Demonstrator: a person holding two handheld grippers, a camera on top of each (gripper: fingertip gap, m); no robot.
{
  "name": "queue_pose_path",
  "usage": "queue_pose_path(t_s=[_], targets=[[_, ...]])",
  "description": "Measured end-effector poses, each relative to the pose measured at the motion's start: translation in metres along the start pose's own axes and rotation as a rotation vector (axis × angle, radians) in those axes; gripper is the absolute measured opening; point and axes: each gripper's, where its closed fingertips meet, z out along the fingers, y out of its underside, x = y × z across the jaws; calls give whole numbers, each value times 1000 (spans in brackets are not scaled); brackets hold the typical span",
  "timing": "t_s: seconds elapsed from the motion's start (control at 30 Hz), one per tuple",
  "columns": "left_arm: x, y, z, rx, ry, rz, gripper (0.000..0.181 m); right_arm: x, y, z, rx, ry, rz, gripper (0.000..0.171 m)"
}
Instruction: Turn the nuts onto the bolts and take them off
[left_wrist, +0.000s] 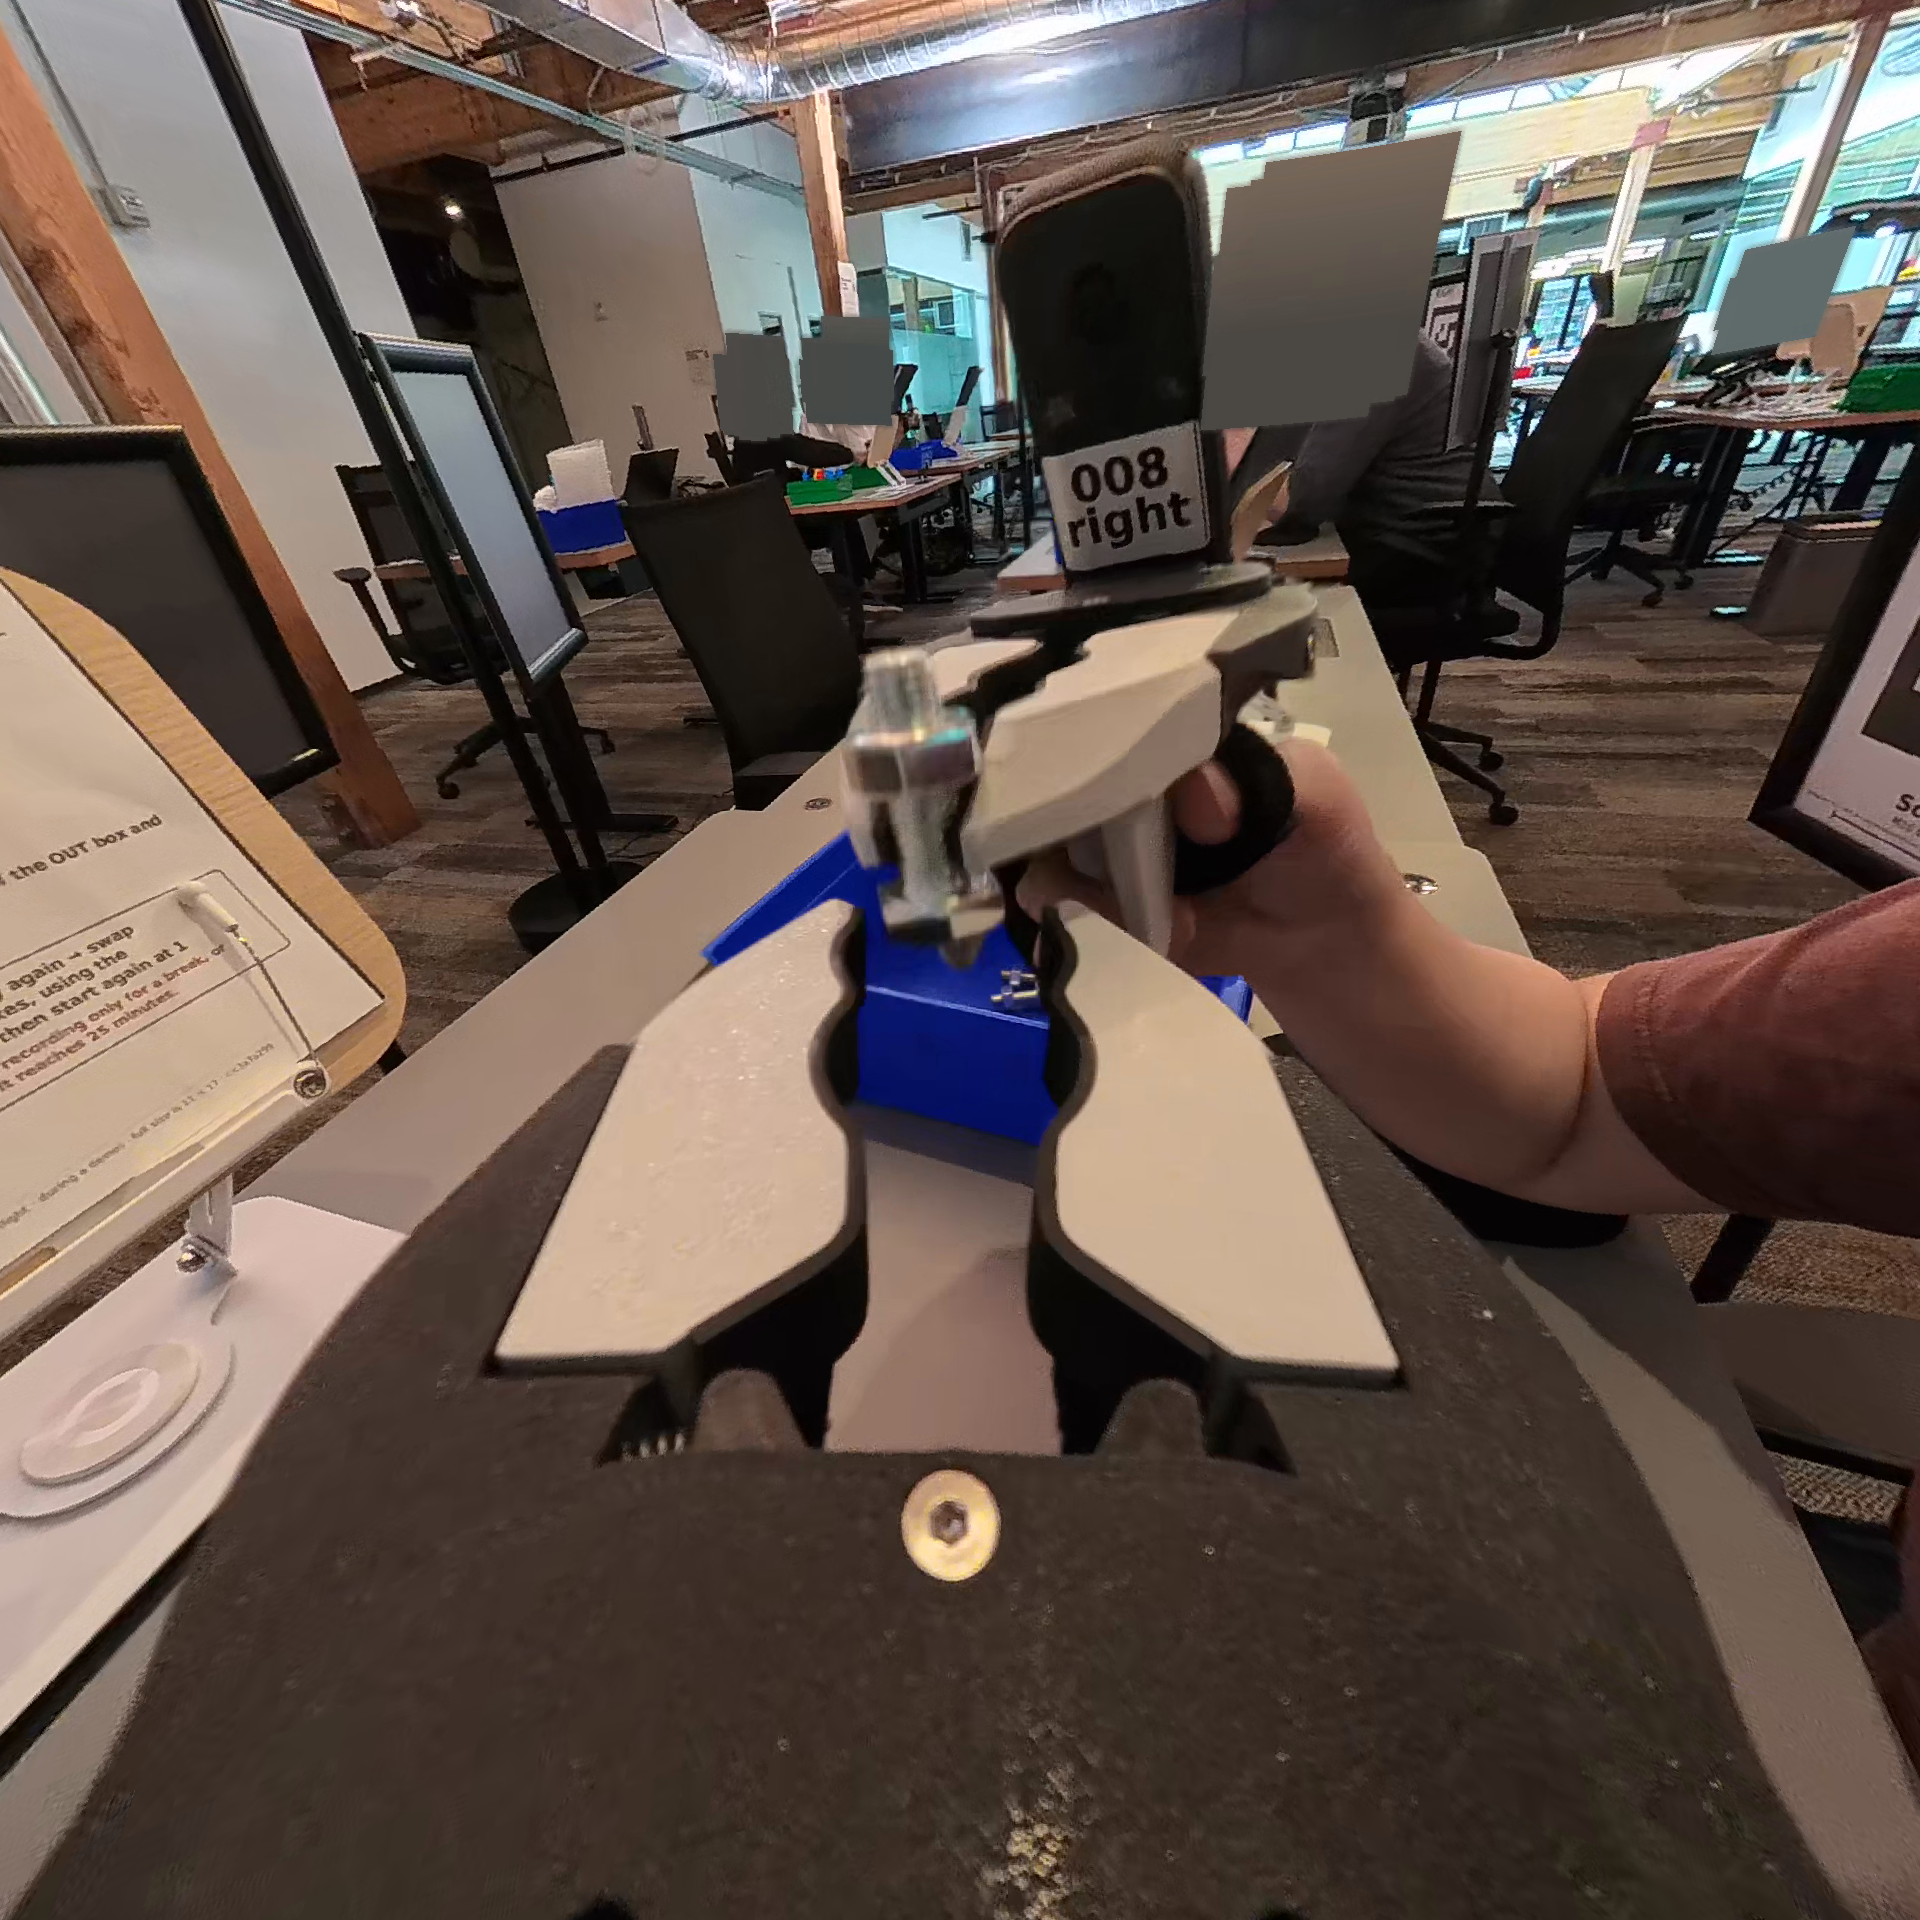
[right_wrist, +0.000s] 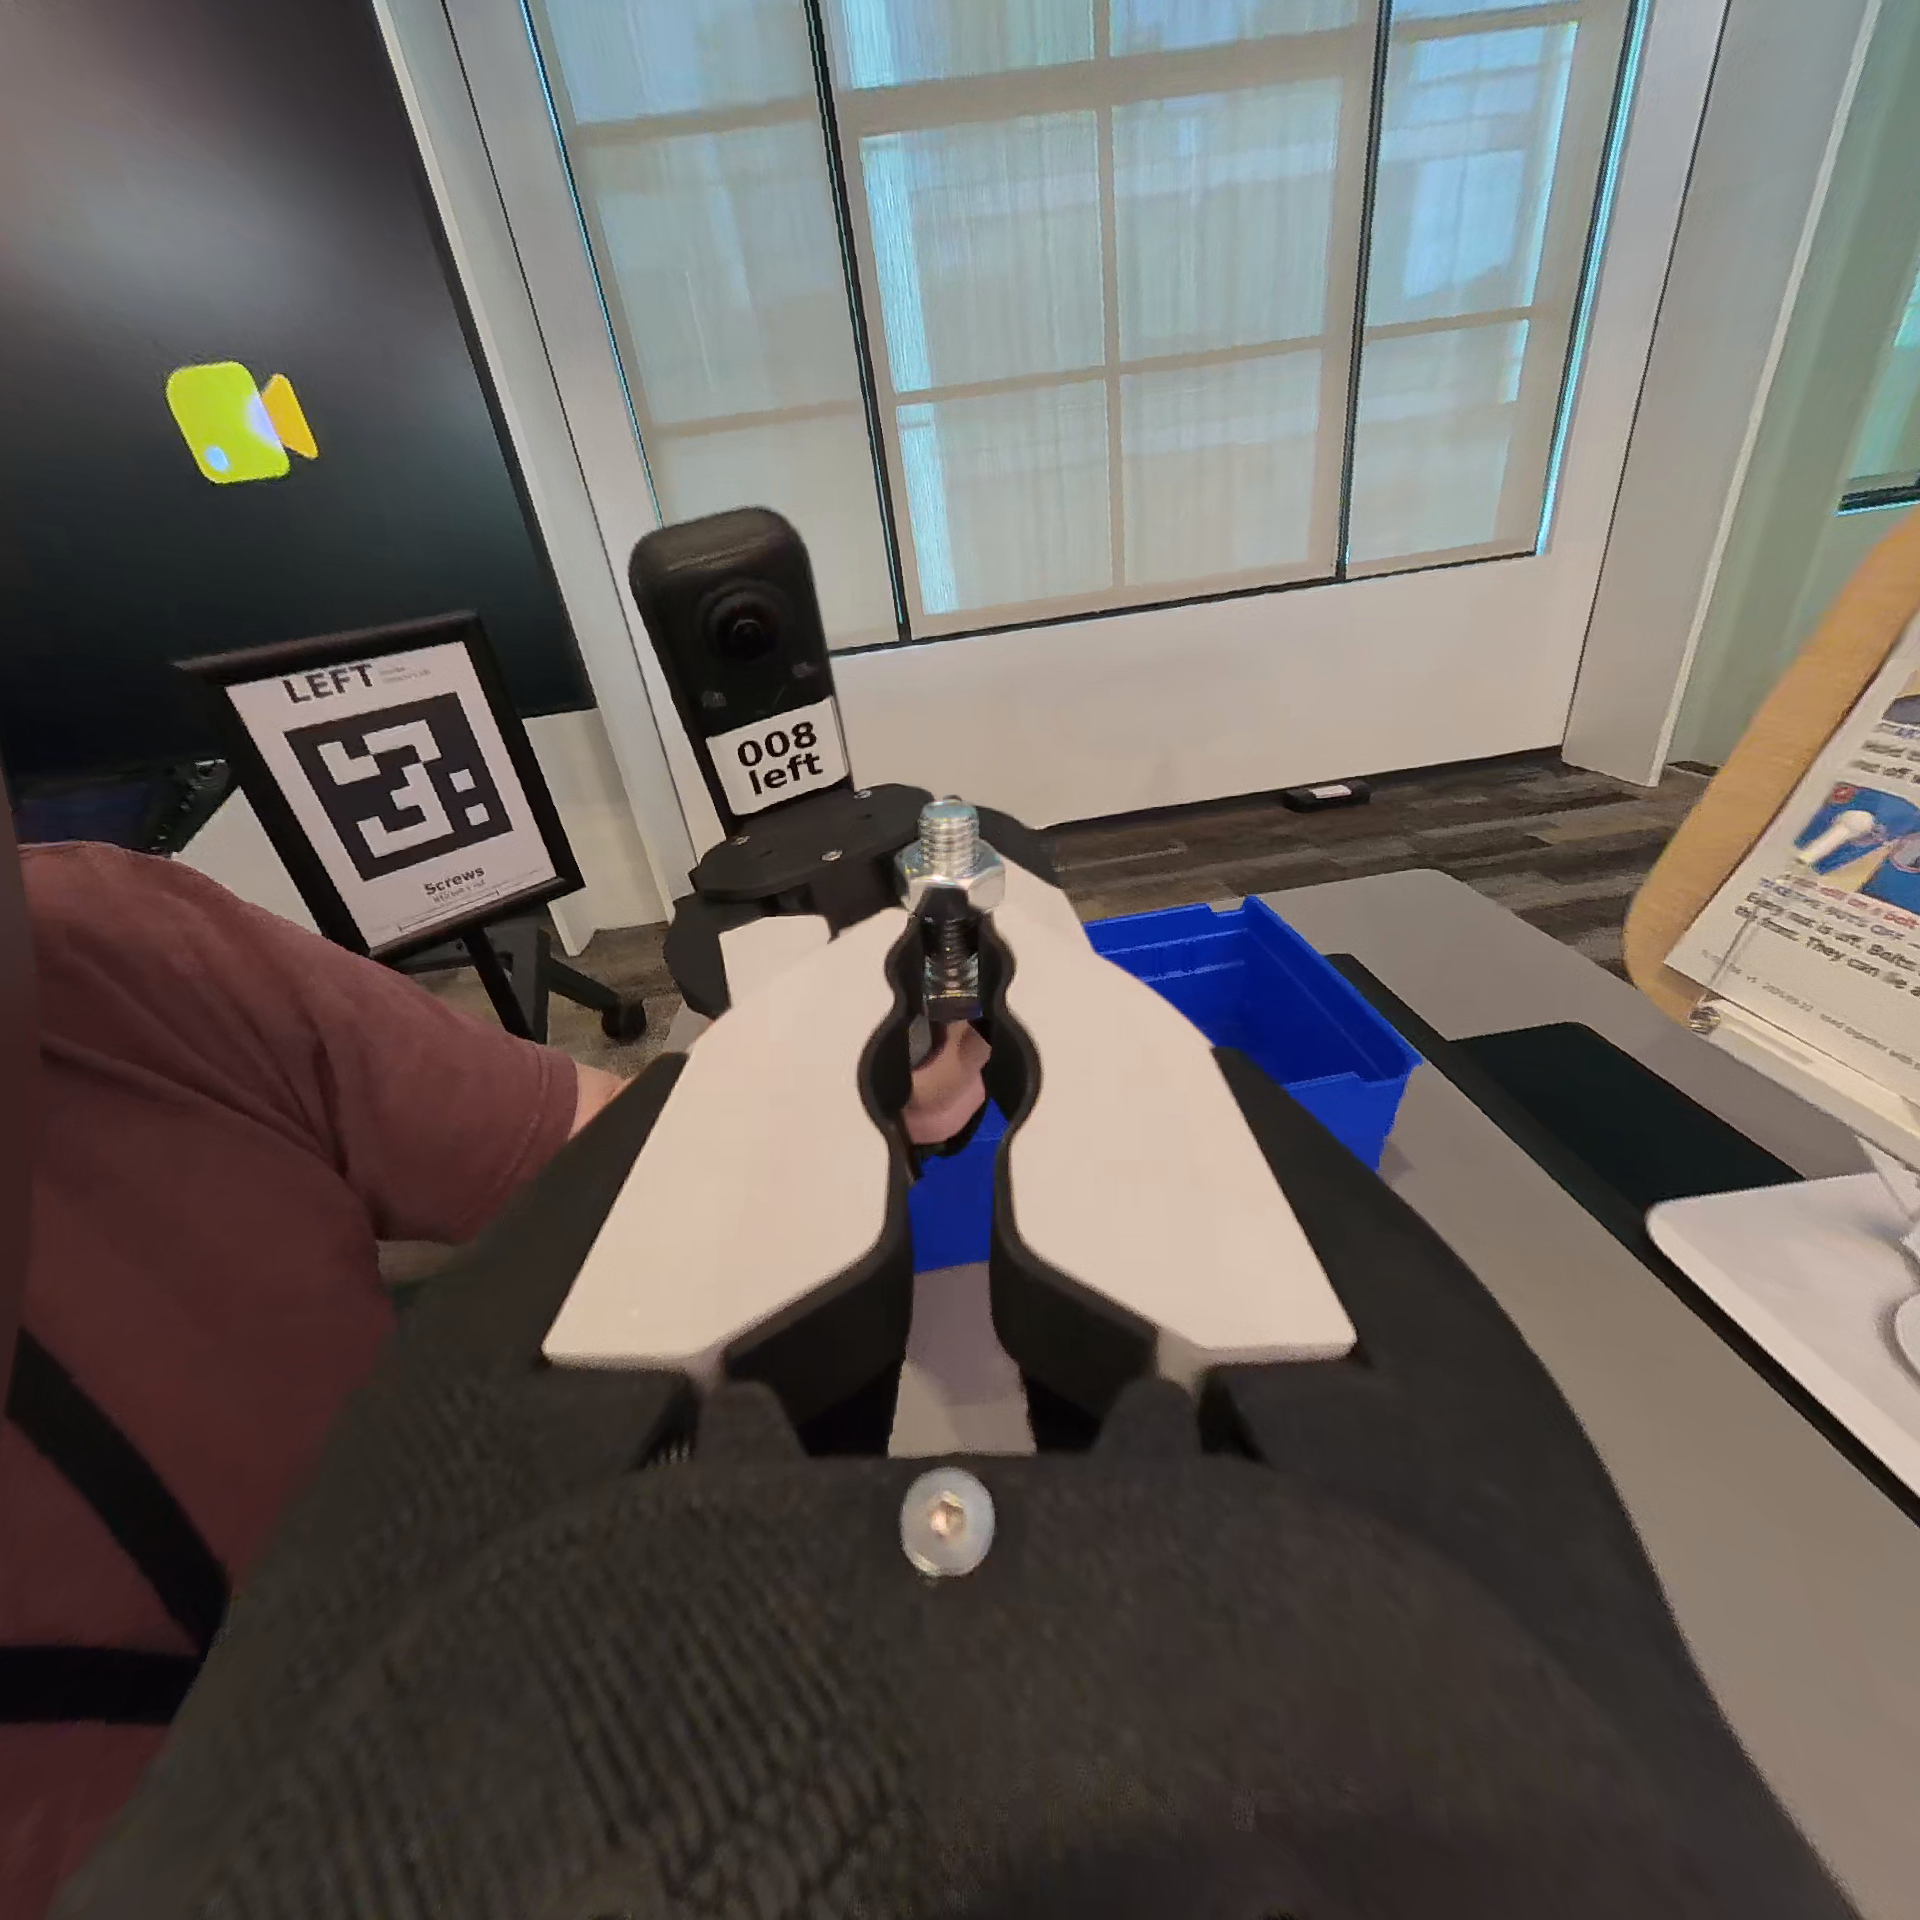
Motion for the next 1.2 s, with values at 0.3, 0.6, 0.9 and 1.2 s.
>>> queue_pose_path(t_s=[0.3,0.6,0.9,1.2], targets=[[-10,16,-2,-124,-13,-41,34,104,49,-213,-570,728,173,10],[-19,22,-6,-163,-45,-50,30,143,213,-294,-1139,790,779,10],[-26,19,-12,-151,-61,-69,29,146,243,-315,-1328,905,857,10],[-29,15,-16,-136,-73,-70,29,145,249,-324,-1339,904,893,11]])
